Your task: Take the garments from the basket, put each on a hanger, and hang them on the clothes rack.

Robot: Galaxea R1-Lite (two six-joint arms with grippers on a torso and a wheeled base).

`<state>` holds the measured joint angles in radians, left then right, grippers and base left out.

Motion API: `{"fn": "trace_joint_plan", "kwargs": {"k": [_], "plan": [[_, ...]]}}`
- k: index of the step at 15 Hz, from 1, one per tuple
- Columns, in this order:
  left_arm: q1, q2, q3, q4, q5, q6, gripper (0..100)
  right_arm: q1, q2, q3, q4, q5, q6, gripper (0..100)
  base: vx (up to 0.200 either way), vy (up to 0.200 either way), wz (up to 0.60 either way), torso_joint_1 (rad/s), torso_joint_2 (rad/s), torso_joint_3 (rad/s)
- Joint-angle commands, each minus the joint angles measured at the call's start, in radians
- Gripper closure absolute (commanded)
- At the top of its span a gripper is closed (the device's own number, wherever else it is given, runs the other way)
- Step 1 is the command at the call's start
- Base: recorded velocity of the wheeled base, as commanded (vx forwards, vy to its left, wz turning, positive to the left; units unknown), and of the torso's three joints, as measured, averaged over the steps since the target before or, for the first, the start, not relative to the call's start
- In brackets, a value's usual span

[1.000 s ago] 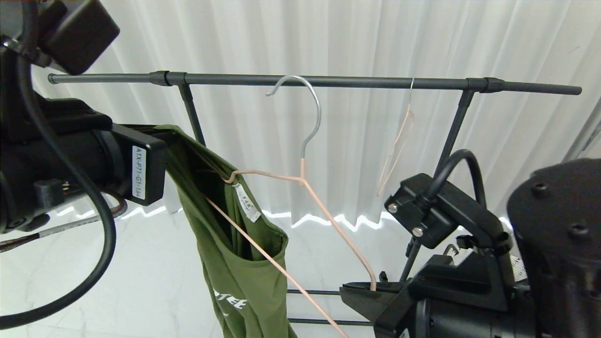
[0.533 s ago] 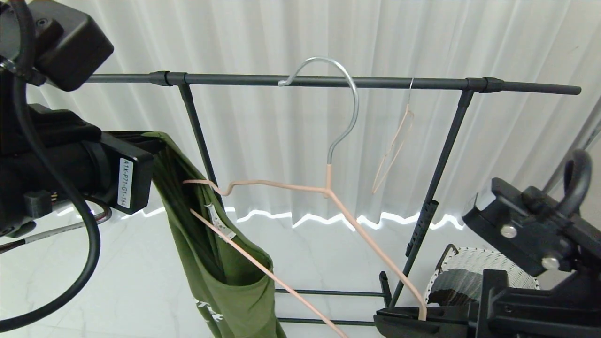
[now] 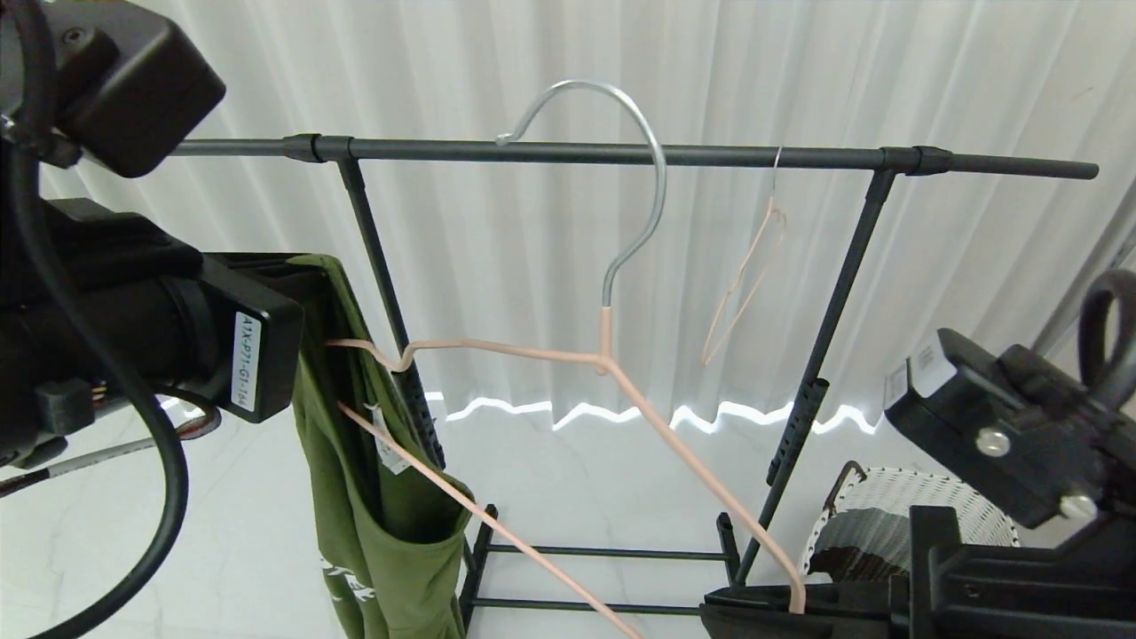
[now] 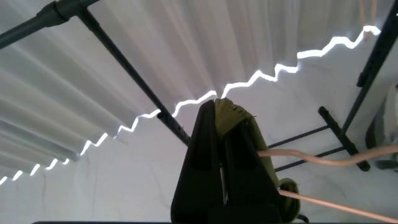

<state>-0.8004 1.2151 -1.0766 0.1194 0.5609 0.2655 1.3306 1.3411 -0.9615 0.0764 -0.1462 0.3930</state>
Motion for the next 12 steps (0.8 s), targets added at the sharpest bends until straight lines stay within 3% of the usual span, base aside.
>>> {"fn": "trace_joint_plan", "kwargs": {"k": [1,4,8,10,12], "plan": [[-0.037,-0.003,0.000,-0.001,-0.001,-0.002,100,-0.001,0.032,0.000,-0.013,0.002,-0.002,100,0.000,0.000,0.00,0.000,0.00,0.000],[-0.106,-0.005,-0.005,-0.001,-0.012,-0.006,100,0.001,0.073,-0.002,-0.072,0.028,-0.006,100,0.000,0.000,0.00,0.000,0.00,0.000],[-0.115,-0.003,-0.003,-0.001,-0.076,-0.005,100,-0.004,0.119,-0.022,-0.086,0.042,-0.011,100,0.000,0.000,0.00,0.000,0.00,0.000],[-0.092,-0.006,0.000,0.002,-0.068,-0.002,100,-0.034,0.110,-0.014,-0.079,0.040,-0.013,100,0.000,0.000,0.00,0.000,0.00,0.000],[0.015,-0.009,0.007,0.005,-0.053,0.011,100,-0.068,0.055,-0.003,-0.058,0.042,-0.013,100,0.000,0.000,0.00,0.000,0.00,0.000]]}}
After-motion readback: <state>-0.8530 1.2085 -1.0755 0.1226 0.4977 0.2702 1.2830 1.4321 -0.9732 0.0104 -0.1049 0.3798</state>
